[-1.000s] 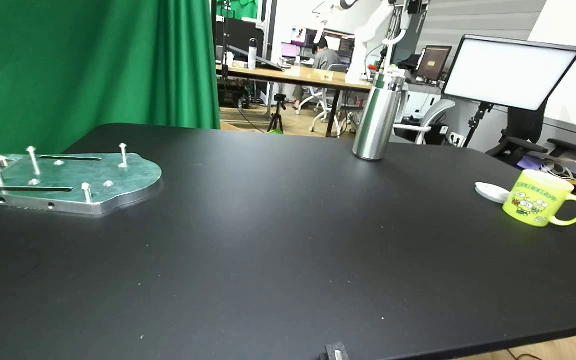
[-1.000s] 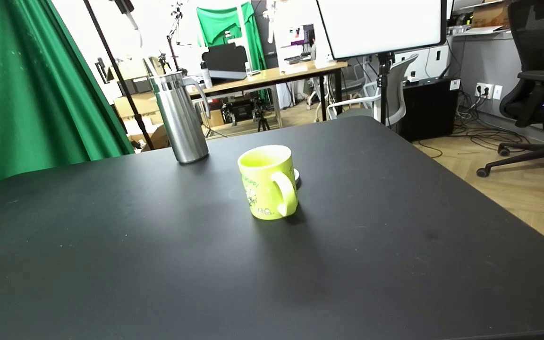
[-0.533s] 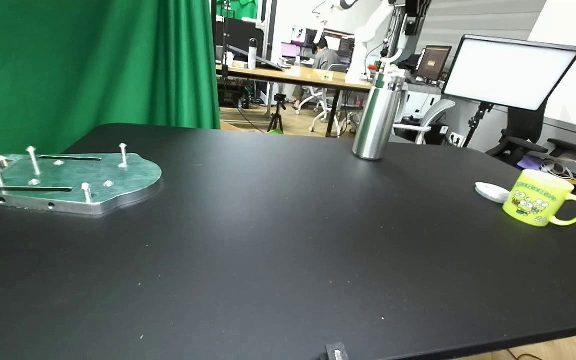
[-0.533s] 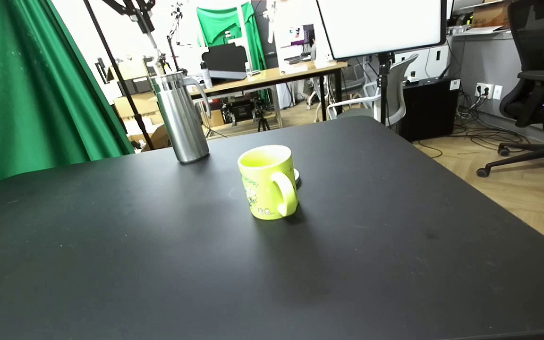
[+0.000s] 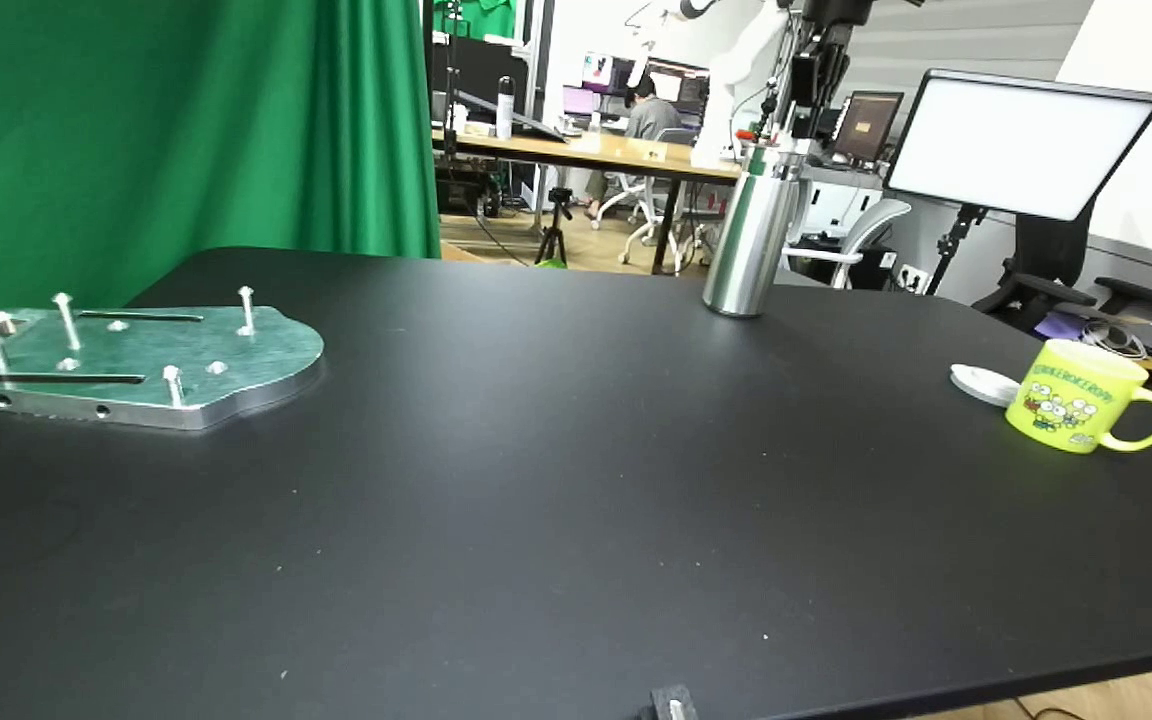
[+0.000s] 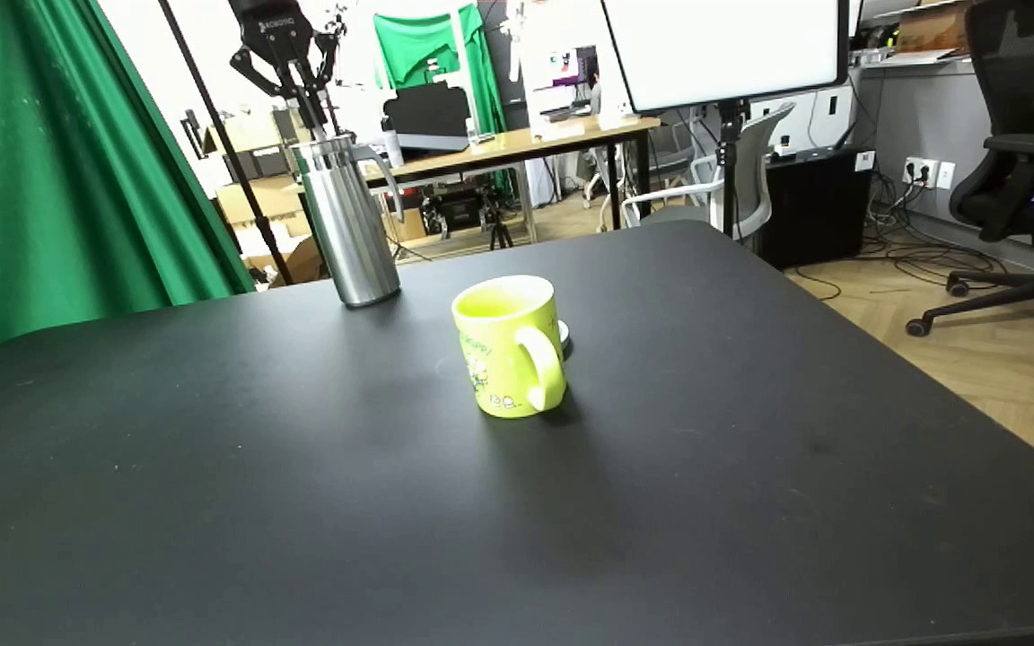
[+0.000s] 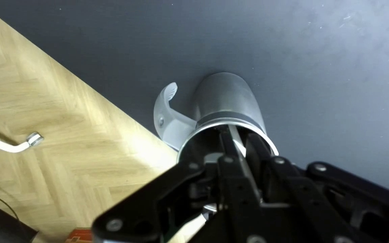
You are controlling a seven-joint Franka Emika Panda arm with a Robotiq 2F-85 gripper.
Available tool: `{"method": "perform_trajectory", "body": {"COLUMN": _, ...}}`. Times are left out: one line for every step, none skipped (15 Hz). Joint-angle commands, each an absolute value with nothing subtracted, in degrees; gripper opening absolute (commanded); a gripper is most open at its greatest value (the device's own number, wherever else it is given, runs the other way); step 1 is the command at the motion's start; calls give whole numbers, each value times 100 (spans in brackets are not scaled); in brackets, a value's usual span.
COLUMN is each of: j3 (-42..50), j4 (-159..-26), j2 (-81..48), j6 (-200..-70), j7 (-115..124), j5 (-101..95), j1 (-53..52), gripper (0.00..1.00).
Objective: Move the brush inside the silver flask up and down
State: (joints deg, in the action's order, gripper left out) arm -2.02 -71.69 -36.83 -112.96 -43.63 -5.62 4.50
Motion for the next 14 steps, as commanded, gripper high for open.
{"method": "perform_trajectory", "body": {"j3": -251, "j4": -7188, "j2": -3549, "j6": -11234, "j7": -4329, "j5": -507, "j1": 506, "gripper": 4}}
{"method": "perform_trajectory", "body": {"j3": -249, "j4": -7151, "j2": -3493, "j6": -11177, "j7": -4322, "j5": -509, "j1": 500, "gripper": 4}}
{"method": "perform_trajectory", "body": {"j3": -246, "j4": -7093, "j2": -3438, "j6": -11087, "j7": -4330, "j5": -521, "j1": 492, "gripper": 4}}
{"method": "perform_trajectory", "body": {"j3": -230, "j4": -7013, "j2": -3392, "j6": -10990, "j7": -4294, "j5": -536, "j1": 478, "gripper": 4}}
{"method": "perform_trajectory", "body": {"j3": -220, "j4": -6908, "j2": -3343, "j6": -10859, "j7": -4286, "j5": -542, "j1": 472, "gripper": 4}}
{"method": "perform_trajectory", "body": {"j3": -212, "j4": -6826, "j2": -3300, "j6": -10725, "j7": -4288, "j5": -547, "j1": 471, "gripper": 4}}
{"method": "perform_trajectory", "body": {"j3": -201, "j4": -6747, "j2": -3231, "j6": -10605, "j7": -4266, "j5": -546, "j1": 469, "gripper": 4}}
{"method": "perform_trajectory", "body": {"j3": -204, "j4": -6665, "j2": -3166, "j6": -10484, "j7": -4294, "j5": -525, "j1": 483, "gripper": 4}}
{"method": "perform_trajectory", "body": {"j3": -198, "j4": -6592, "j2": -3120, "j6": -10401, "j7": -4294, "j5": -521, "j1": 486, "gripper": 4}}
{"method": "perform_trajectory", "body": {"j3": -196, "j4": -6502, "j2": -3097, "j6": -10293, "j7": -4292, "j5": -496, "j1": 497, "gripper": 4}}
{"method": "perform_trajectory", "body": {"j3": -190, "j4": -6428, "j2": -3095, "j6": -10225, "j7": -4295, "j5": -486, "j1": 507, "gripper": 4}}
{"method": "perform_trajectory", "body": {"j3": -188, "j4": -6363, "j2": -3140, "j6": -10158, "j7": -4298, "j5": -459, "j1": 524, "gripper": 4}}
{"method": "perform_trajectory", "body": {"j3": -181, "j4": -6362, "j2": -3175, "j6": -10159, "j7": -4309, "j5": -447, "j1": 534, "gripper": 4}}
{"method": "perform_trajectory", "body": {"j3": -175, "j4": -6355, "j2": -3222, "j6": -10174, "j7": -4306, "j5": -452, "j1": 541, "gripper": 4}}
